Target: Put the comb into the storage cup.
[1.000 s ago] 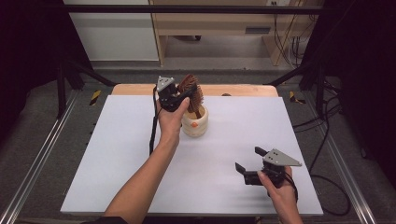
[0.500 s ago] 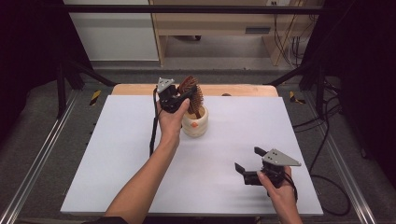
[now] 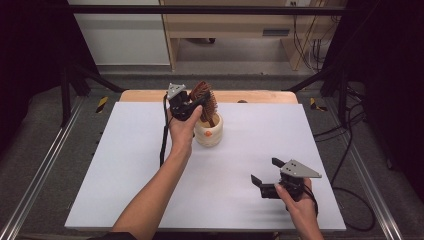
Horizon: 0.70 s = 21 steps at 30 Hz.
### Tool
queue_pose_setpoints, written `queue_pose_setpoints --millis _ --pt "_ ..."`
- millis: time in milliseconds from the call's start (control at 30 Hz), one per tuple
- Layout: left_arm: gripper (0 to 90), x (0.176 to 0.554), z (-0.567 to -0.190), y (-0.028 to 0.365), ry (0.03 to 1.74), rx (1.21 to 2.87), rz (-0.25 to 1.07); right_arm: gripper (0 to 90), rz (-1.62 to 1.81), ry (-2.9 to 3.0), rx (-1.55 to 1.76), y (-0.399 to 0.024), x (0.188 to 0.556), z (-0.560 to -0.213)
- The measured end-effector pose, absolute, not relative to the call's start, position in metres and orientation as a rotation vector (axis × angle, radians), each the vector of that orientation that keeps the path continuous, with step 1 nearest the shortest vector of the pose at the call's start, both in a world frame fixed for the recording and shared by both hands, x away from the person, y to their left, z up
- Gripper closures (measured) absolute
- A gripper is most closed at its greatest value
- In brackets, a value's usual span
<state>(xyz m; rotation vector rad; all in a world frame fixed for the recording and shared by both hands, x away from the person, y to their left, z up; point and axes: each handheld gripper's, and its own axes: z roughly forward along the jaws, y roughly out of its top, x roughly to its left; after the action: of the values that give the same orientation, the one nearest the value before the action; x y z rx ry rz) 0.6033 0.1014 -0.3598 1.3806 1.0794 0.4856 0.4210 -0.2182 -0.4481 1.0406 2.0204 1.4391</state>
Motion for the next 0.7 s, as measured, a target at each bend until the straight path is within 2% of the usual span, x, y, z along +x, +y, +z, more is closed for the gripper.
queue_pose_setpoints --millis 700 --pt "49.6 0.6068 -0.3623 0.109 1.085 1.379 0.464 3.7 1.441 2.024 1.039 -0.217 0.4215 -0.4486"
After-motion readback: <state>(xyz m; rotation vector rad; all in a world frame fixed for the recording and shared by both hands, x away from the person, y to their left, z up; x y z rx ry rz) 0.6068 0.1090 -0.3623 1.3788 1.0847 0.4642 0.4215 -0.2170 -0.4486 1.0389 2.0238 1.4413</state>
